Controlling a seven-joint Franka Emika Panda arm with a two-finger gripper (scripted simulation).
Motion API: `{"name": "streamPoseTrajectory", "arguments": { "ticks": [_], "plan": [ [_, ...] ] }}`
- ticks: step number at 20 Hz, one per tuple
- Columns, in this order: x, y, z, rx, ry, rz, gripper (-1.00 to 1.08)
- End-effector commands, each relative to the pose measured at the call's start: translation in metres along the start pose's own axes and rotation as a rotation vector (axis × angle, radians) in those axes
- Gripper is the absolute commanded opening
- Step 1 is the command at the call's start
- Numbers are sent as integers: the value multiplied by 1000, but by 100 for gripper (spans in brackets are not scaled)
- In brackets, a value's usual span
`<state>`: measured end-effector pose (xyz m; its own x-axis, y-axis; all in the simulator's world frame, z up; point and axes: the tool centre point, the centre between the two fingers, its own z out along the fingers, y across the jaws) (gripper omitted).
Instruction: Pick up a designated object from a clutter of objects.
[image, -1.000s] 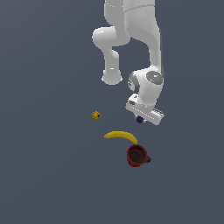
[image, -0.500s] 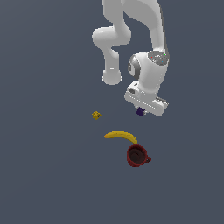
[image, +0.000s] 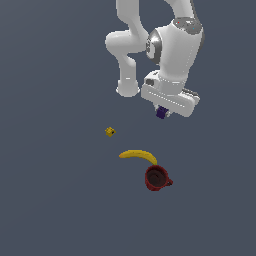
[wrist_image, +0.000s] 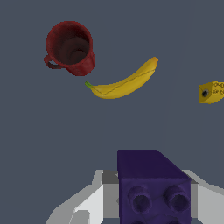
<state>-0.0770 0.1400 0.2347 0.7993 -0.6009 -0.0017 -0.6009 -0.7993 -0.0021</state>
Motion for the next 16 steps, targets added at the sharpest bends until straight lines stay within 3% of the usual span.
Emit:
{"name": "streamPoseTrajectory", "arguments": {
  "ticks": [1,16],
  "plan": [
    [3,3,-24,0,-1,0,-100],
    [22,14,-151,-1,1,2,-100]
  ]
}}
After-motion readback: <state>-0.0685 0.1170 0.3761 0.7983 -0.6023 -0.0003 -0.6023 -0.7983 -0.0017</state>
